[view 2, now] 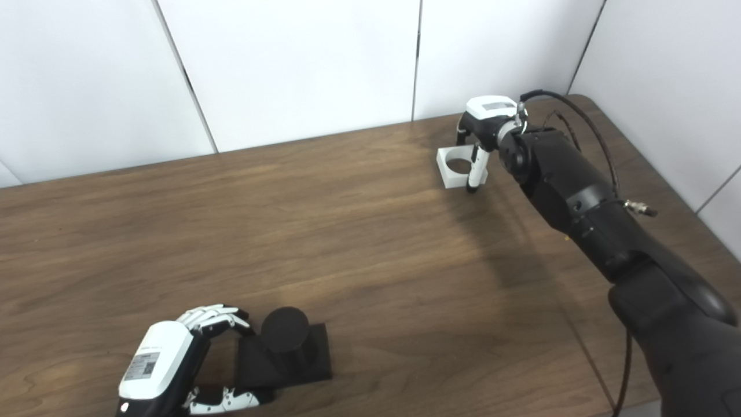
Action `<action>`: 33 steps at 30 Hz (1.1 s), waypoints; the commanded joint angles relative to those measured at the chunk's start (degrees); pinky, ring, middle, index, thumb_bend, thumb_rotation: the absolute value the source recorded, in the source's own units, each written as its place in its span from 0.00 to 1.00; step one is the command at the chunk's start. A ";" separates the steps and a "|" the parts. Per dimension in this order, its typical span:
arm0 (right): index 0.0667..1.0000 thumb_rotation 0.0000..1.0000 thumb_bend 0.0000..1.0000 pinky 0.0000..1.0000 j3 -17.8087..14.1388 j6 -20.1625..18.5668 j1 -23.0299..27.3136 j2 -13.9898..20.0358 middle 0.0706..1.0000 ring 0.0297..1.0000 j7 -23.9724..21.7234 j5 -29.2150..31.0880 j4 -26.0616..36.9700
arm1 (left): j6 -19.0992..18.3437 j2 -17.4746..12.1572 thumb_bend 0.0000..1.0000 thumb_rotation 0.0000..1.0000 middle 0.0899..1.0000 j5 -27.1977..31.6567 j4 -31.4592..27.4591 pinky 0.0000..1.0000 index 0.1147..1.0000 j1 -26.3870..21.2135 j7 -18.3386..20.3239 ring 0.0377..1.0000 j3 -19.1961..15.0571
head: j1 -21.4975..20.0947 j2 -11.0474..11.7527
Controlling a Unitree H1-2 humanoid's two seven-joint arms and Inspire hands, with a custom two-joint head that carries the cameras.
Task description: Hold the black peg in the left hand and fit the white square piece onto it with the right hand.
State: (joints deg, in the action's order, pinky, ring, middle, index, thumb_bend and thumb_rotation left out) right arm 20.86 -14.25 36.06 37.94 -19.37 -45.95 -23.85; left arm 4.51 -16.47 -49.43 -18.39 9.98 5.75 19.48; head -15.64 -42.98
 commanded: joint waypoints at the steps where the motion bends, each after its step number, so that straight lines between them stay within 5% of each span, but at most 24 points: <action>1: 0.45 0.13 0.52 0.87 -0.85 0.91 1.38 0.54 0.75 0.87 2.13 -0.21 1.15 | -0.87 -0.34 0.52 0.05 0.73 0.15 -0.14 0.80 0.42 0.85 2.39 0.79 0.36 | 0.01 0.04; 10: 0.45 0.13 0.52 0.99 1.07 2.31 2.69 1.64 0.78 0.90 -2.19 -0.63 3.42 | -0.85 0.58 0.52 0.05 0.73 -1.10 2.84 0.80 0.42 -0.88 1.52 0.79 1.23 | 0.29 1.48; 24: 0.45 0.13 0.52 1.00 -1.80 2.24 0.69 6.32 0.78 0.86 -22.49 4.23 36.75 | -1.73 3.27 0.52 0.05 0.73 -4.33 8.76 0.81 0.42 -4.30 -0.92 0.80 3.24 | 5.29 3.02; 33: 0.45 0.13 0.52 0.94 -2.34 1.11 1.58 4.70 0.75 0.84 -31.20 8.10 51.98 | -3.63 4.44 0.52 0.05 0.74 -6.02 9.80 0.82 0.42 -5.35 -1.11 0.80 5.11 | 8.64 2.53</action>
State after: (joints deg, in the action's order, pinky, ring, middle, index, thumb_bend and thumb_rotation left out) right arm 19.72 -12.96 34.67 42.17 -50.14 -38.45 25.86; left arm 2.54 -11.72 -52.85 -11.47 4.47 2.30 23.15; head -6.94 -40.43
